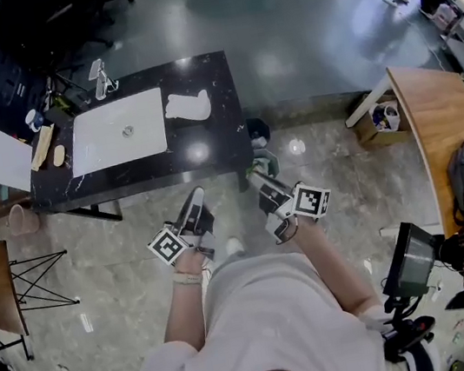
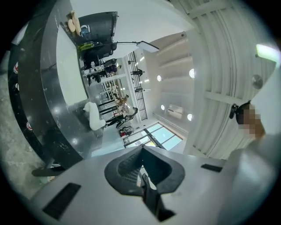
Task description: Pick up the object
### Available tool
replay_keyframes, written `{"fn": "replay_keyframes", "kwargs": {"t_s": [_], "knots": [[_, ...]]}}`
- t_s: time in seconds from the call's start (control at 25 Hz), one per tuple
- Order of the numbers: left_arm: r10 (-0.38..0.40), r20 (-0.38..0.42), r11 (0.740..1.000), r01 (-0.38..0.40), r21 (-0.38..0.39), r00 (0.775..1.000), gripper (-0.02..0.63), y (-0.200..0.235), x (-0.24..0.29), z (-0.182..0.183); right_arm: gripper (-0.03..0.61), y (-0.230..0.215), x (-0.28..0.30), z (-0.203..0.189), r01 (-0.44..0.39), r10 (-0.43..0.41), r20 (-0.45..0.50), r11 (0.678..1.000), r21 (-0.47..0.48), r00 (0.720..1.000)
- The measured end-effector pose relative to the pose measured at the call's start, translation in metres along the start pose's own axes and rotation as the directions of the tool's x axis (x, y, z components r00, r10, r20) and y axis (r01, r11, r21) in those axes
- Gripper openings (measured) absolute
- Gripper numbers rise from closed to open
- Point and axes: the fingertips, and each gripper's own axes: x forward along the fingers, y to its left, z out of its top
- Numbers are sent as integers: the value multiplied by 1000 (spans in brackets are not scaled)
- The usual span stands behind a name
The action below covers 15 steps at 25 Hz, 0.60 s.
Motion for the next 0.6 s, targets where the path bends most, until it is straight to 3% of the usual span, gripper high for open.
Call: {"fn": "replay_keyframes", "kwargs": {"t_s": [0.28,0.6], "knots": [[-8,34,999,9,-36,999,6,24,-8,46,54,-1,46,-2,35,-35,-18,999,-17,999],[-20,25,1000,20,-16,999,6,31,-3,60,54,-12,67,0,41,-41,-25,999,8,999]]}}
